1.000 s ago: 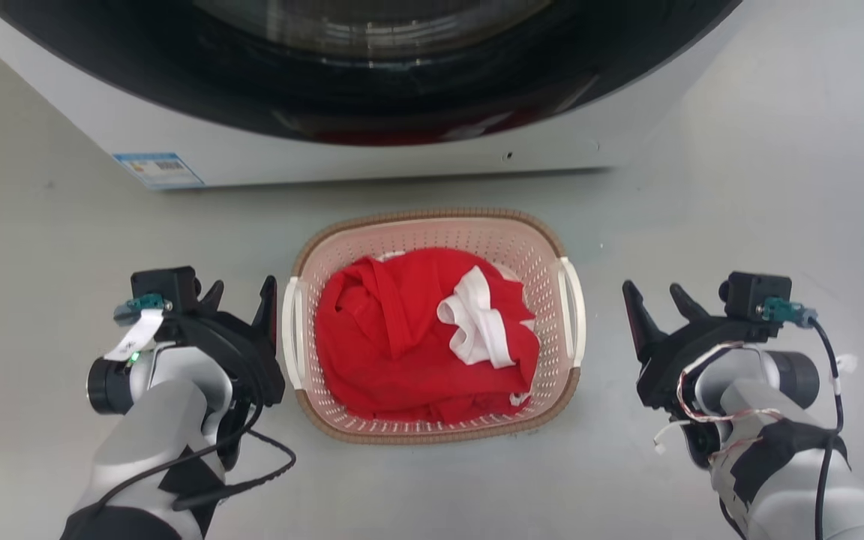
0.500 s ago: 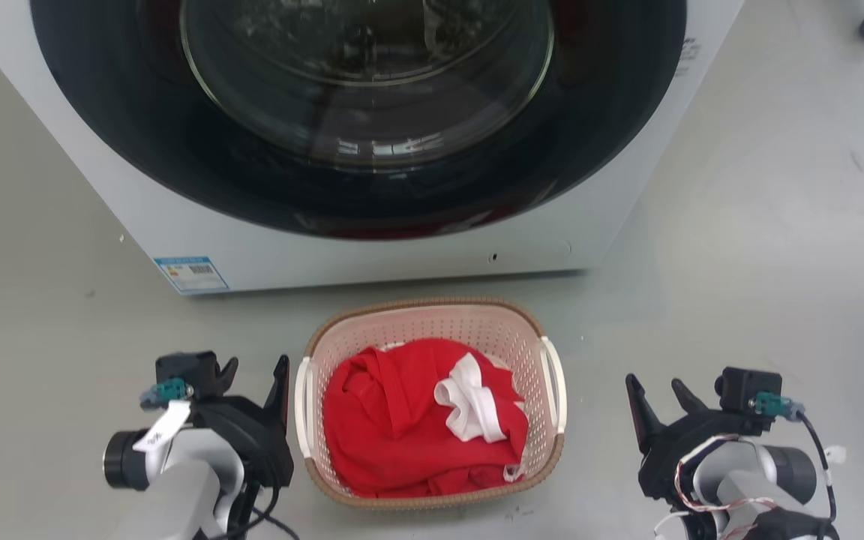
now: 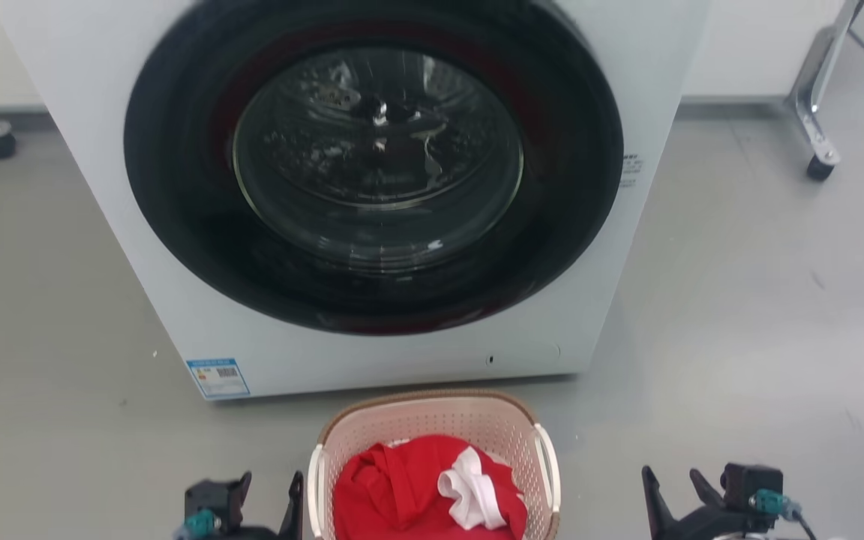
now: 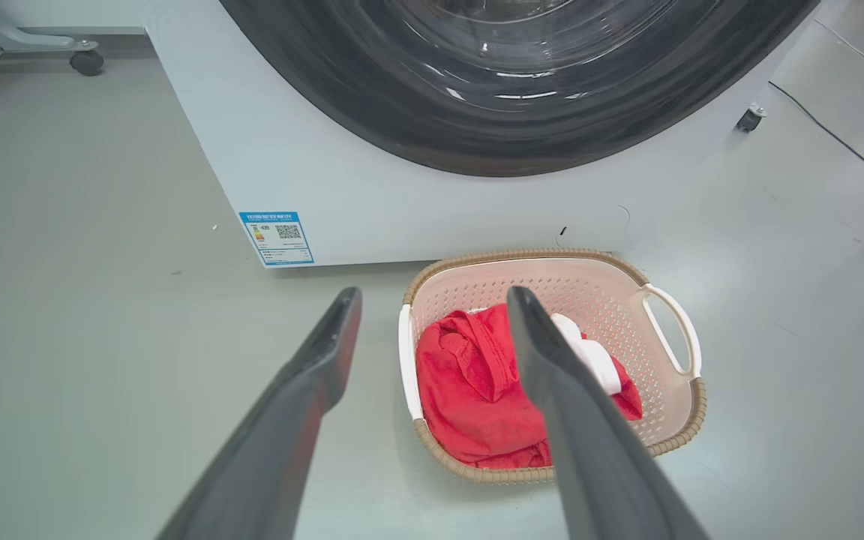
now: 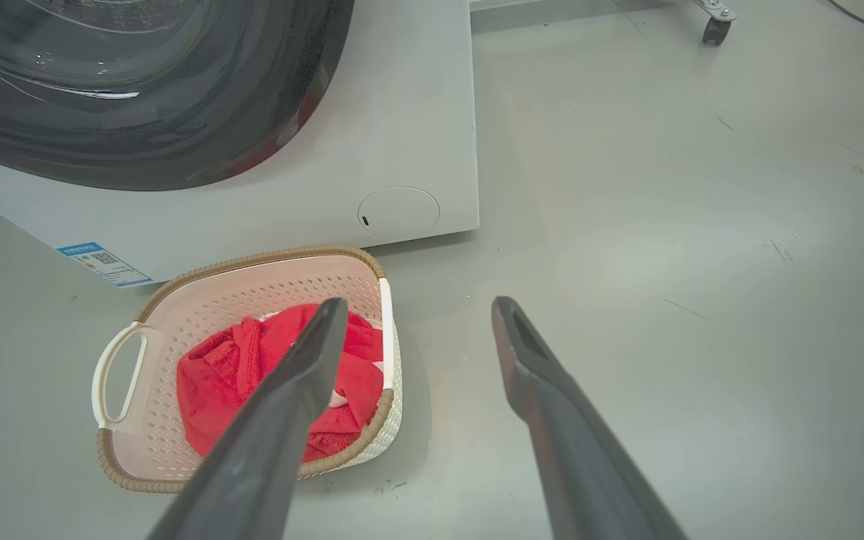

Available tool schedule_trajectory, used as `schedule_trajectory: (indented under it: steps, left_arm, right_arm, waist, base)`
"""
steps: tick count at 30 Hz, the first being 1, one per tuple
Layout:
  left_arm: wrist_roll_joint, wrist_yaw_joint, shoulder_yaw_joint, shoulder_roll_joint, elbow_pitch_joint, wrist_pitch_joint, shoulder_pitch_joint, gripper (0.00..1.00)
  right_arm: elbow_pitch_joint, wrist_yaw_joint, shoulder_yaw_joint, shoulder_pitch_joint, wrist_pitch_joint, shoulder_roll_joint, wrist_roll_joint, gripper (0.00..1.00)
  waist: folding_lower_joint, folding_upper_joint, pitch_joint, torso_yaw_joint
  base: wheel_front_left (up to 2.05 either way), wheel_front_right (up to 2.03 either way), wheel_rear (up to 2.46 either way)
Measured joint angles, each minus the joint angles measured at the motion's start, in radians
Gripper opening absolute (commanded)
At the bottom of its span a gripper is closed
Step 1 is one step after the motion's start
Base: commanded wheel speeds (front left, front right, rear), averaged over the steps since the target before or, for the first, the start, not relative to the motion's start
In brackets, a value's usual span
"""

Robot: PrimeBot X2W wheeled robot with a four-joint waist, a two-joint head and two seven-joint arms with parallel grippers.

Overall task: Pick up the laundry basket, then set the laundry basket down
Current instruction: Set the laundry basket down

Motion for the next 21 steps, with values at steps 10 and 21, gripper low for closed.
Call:
schedule_trajectory:
  steps: [10, 21]
  left_arm:
    - [0.077, 0.062, 0.041, 0.033, -0.282, 0.000, 0.228, 1.00]
    - [0.151, 0.076, 0.110, 0.050, -0.542, 0.000, 0.398, 1.00]
  right_arm:
    - [-0.217, -0.067, -0.039, 0.197, 0.000, -0.052, -0.074, 1.00]
    - [-0.467, -0.086, -0.087, 0.349, 0.000, -0.081, -0.163, 1.00]
  waist:
    - [0.0000, 0.0000, -0.107, 0.006]
    - [0.0002, 0.0001, -0.127, 0.013]
  base:
    - [0.00, 0.00, 0.00]
    - [0.00, 0.00, 0.00]
